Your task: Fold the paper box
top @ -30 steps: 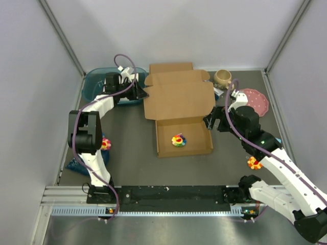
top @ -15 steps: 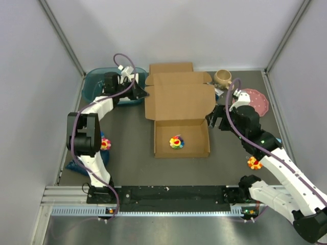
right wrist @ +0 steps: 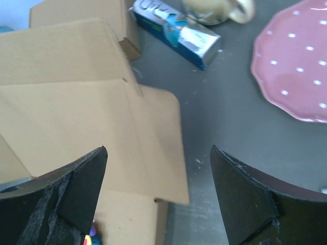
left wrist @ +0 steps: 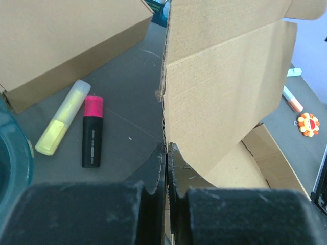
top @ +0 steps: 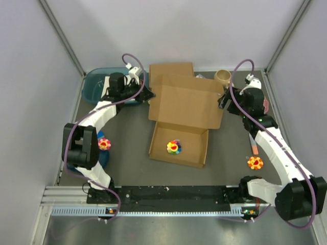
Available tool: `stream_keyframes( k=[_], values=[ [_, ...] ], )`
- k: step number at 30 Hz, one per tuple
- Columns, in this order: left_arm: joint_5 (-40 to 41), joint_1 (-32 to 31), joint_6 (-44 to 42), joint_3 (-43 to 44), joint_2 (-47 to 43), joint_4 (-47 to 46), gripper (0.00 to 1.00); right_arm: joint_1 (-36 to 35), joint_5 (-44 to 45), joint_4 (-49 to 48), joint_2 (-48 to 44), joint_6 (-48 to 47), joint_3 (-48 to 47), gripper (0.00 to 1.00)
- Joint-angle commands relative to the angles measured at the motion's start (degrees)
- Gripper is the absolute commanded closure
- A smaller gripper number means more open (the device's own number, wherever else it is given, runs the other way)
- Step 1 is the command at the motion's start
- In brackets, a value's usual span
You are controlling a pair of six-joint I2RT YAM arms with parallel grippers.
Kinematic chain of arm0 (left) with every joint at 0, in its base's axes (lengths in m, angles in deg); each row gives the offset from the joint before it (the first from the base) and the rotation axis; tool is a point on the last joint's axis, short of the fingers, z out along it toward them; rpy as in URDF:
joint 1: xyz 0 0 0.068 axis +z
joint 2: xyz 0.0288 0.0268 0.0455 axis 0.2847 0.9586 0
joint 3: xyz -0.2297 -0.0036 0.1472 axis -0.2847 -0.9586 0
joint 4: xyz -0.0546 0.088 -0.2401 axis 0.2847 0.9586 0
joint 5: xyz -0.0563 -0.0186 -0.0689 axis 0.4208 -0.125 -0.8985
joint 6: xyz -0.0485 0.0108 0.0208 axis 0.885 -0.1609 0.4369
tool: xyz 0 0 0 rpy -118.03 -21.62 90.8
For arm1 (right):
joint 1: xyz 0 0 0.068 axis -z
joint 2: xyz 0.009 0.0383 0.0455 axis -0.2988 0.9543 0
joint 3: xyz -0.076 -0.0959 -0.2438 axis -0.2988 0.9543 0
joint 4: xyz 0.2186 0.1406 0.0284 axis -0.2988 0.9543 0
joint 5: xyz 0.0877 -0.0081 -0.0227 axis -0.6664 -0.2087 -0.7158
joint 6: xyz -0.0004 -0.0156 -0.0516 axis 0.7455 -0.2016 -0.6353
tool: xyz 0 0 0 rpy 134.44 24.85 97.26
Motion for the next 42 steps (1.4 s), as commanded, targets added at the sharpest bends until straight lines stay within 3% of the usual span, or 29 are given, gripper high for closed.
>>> stream_keyframes(
  k=[1,5,12,23,36,42],
  values=[
    [5.36,-0.90,-1.93,-3.11,-4.52,-1.53,1.00,1.45,-9.25,-5.09,4.50,-3.78,-5.03,0.19],
    [8.18,-0.90,-1.40,-7.15,-7.16,-4.69,1.00,2.68,-9.17,-4.83,6.27,-4.05,-4.07,0.22],
    [8.98,-0.90,-0.26,-6.89,-8.04,-4.96,1.00,3.12,-8.99,-6.06,7.58,-4.76,-2.57,0.23],
    [10.04,-0.90,-0.34,-8.38,-9.45,-5.31,1.00,3.03,-12.69,-8.08,17.78,-4.76,-7.32,0.29],
    [10.65,-0.90,-0.87,-8.74,-9.45,-5.22,1.00,3.12,-20.41,-17.66,19.89,-2.03,-6.44,0.34],
    [10.83,-0.90,-0.78,-8.30,-8.92,-5.04,1.00,3.03,-22.18,-18.28,20.68,-1.15,-6.17,0.43]
  ],
)
